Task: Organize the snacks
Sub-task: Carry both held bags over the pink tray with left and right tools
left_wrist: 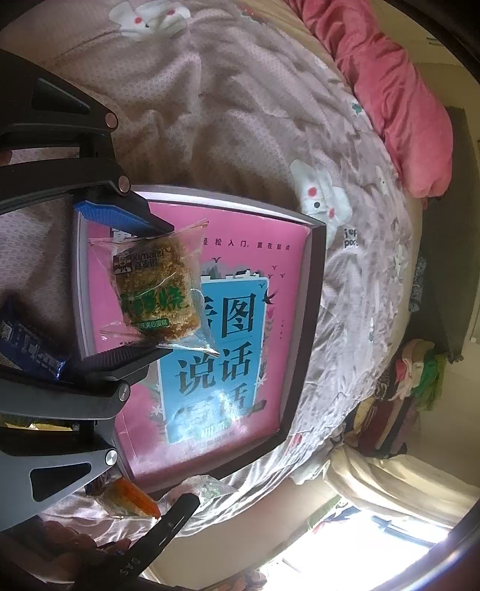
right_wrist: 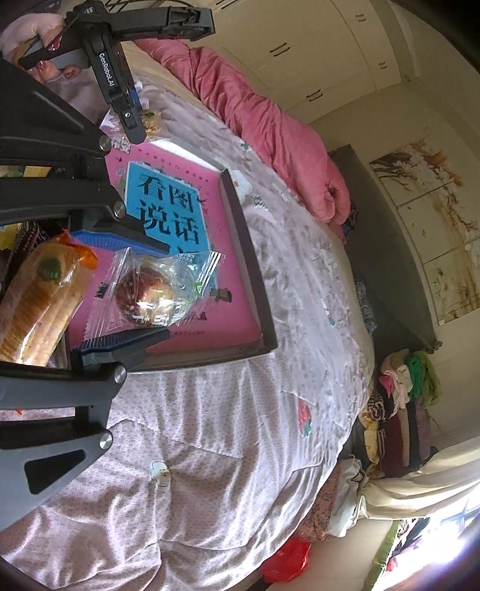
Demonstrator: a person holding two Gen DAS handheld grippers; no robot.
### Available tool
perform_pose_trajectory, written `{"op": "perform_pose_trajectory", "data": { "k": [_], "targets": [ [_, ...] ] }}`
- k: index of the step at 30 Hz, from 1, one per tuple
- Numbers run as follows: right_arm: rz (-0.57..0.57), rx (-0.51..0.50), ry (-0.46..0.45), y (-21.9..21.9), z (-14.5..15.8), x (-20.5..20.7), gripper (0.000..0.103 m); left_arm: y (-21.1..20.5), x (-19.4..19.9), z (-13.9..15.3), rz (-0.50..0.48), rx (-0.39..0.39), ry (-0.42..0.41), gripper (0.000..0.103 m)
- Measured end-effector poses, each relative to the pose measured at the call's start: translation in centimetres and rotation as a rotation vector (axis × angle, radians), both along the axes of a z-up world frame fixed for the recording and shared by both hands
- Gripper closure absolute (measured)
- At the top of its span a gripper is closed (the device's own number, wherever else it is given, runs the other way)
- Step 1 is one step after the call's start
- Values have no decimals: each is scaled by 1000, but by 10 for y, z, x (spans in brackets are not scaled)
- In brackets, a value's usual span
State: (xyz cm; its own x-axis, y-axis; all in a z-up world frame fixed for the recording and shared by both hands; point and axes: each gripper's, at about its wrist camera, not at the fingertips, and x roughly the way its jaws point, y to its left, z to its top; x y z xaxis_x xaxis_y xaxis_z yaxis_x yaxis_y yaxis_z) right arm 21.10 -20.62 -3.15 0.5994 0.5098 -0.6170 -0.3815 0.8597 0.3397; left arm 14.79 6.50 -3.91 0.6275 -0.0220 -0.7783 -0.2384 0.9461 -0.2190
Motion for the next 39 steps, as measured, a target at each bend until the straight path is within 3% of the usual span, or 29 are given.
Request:
{"op": "perform_pose_trajectory", "data": {
  "k": [20, 39],
  "targets": [
    [-49, -160, 18, 8, -20, 5, 64, 1, 10, -15, -15, 17, 30, 46],
    [-44, -88, 26, 2, -17, -1, 58, 5, 13, -15, -5, 19, 40, 44]
  ]
}}
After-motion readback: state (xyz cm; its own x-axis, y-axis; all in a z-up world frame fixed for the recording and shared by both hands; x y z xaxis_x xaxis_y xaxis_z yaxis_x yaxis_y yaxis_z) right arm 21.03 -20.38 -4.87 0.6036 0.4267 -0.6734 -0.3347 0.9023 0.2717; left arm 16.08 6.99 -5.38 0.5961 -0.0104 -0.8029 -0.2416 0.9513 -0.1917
